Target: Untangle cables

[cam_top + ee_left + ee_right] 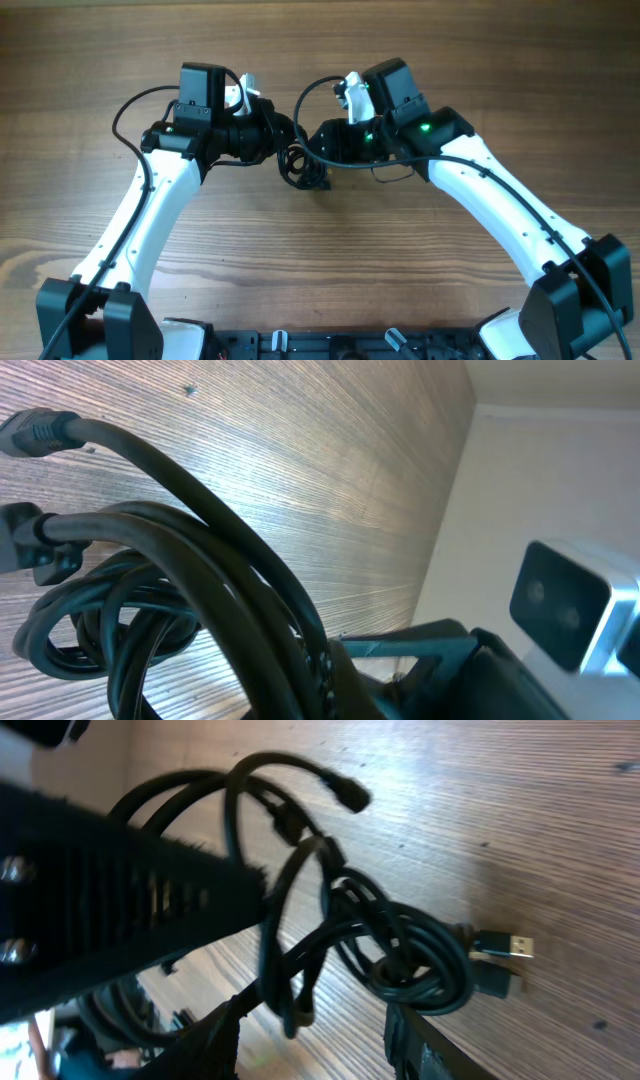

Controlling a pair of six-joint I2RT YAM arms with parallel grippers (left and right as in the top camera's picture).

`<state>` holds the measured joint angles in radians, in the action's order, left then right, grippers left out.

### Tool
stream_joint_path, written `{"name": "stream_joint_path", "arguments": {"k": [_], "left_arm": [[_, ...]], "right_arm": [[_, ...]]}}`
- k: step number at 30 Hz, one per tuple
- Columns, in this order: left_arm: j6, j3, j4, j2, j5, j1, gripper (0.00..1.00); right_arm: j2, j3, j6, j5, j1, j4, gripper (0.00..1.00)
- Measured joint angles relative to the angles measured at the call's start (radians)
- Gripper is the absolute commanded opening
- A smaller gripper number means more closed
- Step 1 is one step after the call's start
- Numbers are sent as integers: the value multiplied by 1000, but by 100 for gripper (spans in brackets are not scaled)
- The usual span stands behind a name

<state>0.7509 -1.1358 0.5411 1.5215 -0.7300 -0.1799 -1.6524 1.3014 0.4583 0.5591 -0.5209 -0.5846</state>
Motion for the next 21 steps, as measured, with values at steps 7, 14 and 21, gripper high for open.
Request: {"name": "stream_joint_path", "arguments": {"k": [7,14,21], "left_arm": [[34,0,-5,0,-62,0,4],[36,0,-4,8,-95,4,4],[12,0,101,10,-47,82,4]], "right_arm": [[-13,0,-26,-73,-31,28,21],[-31,1,-7,-89,-39,42,4],[-40,4,91,-139,37,-42,4]]}}
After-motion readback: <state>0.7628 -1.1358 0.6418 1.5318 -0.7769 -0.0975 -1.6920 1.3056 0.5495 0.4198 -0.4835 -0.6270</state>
